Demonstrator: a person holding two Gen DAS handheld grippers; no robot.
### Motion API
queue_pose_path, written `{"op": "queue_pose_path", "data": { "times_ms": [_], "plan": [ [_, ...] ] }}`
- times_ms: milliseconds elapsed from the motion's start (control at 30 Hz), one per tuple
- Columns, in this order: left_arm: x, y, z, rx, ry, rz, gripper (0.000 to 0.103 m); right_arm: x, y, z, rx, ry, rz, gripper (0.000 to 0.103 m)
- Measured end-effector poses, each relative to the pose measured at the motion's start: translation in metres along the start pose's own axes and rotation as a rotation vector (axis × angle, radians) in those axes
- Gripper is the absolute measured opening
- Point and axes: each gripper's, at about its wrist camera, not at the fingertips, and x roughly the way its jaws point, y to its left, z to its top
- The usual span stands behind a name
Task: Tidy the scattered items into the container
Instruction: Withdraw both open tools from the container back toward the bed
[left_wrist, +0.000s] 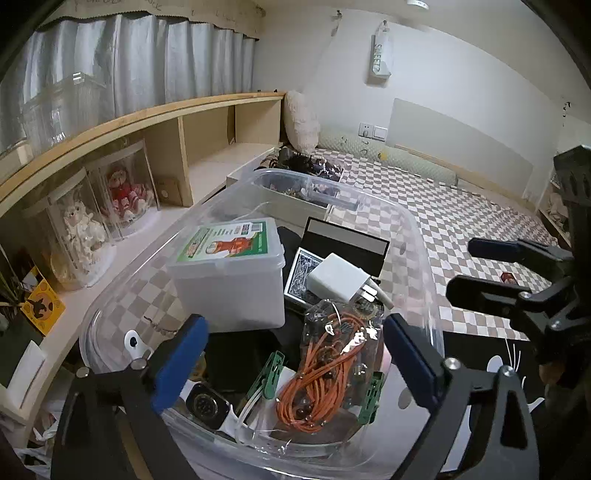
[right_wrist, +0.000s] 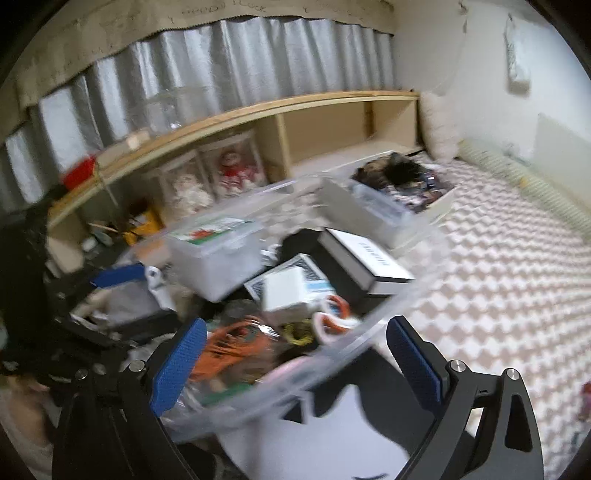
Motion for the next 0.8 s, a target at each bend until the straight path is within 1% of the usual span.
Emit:
{"op": "queue_pose_path", "data": {
  "times_ms": [100,167,300,433,600,800],
  "plan": [
    [0.000,-0.003,0.001,0.005,0.000,0.000,0.099,-0.005,-0.012,-0.003,0.024,-0.012,-0.030,0.099],
    [-0.001,-0.005,0.001,0.010,-0.003,0.000,0.103,-0.007,-0.019,-0.005,0.042,-0.009,-0.050,0.103],
    [-0.005,-0.013,0.004,0.027,-0.022,-0.006,0.103,-0.014,-0.033,-0.009,0.076,-0.019,-0.076,0.103],
    [-0.010,-0.021,0.006,0.040,-0.038,-0.016,0.103,-0.030,-0.044,-0.012,0.111,-0.052,-0.097,0.103],
    [-0.015,-0.032,0.007,0.065,-0.051,-0.034,0.103,-0.048,-0.050,-0.016,0.127,-0.089,-0.124,0.103],
    [-0.019,-0.042,0.007,0.094,-0.061,-0.049,0.103,-0.068,-0.056,-0.026,0.122,-0.106,-0.164,0.103]
  ]
}}
